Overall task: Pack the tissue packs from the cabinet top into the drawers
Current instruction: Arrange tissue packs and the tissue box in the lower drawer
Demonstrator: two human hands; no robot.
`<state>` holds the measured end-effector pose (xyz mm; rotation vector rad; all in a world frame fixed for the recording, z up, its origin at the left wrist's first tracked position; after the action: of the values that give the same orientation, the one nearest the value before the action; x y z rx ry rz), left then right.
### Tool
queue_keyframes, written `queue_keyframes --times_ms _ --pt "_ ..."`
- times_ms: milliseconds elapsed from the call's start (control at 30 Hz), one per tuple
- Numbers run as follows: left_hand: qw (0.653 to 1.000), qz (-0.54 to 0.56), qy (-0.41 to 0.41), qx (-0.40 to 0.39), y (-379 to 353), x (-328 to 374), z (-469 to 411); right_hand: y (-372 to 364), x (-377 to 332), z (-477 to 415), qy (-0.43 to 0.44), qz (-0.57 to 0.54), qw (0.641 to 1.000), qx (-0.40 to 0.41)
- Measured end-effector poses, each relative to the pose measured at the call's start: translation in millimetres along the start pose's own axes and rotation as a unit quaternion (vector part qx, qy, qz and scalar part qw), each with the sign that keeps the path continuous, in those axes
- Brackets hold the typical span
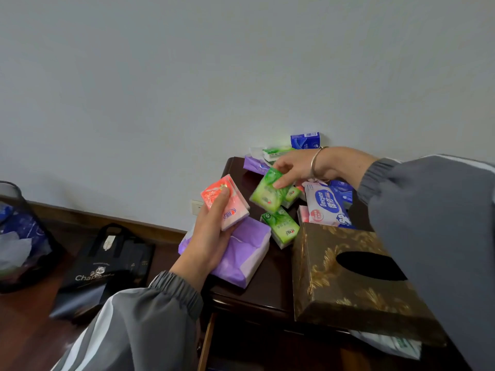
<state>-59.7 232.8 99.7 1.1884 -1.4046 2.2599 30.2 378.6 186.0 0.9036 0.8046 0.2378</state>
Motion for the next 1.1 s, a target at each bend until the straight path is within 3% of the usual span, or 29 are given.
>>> queue_keyframes --times_ms 133,300,500,733,1000,1100 --pt "1.0 0.001 -0.003 -0.009 -3 1 0 -25 -3 7 -0.032 0.133 0.984 -0.111" --pt "1.0 -0.008 -0.006 -0.015 -3 1 1 -42 6 2 -0.096 0.222 0.961 -0.136" --pt "1.0 -0.01 -0.011 -0.021 -2 0 -2 -56 19 8 -0.148 0.114 0.971 -0.147" --pt "1.0 -0.024 -0.012 -0.015 0 -2 -4 -63 27 8 -0.157 0.084 0.976 -0.126" --pt "0.999 -0.037 -0.03 0.001 -7 4 2 -51 22 23 -0.142 -0.062 0.986 -0.068" --pt "0.996 -0.072 -0.042 0.032 -13 9 12 -26 14 36 -0.114 -0.161 0.98 0.017"
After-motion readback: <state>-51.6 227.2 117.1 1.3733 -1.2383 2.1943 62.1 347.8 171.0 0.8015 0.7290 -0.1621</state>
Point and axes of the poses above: each hand's wrist, its own z-axis away from the middle knuckle, its own y-axis out of the back of the hand, x = y × z, the point moved 9 cm from there along -z, towards the middle knuckle, and after that the axes turned 8 degrees about x, right-handed, at the moved point
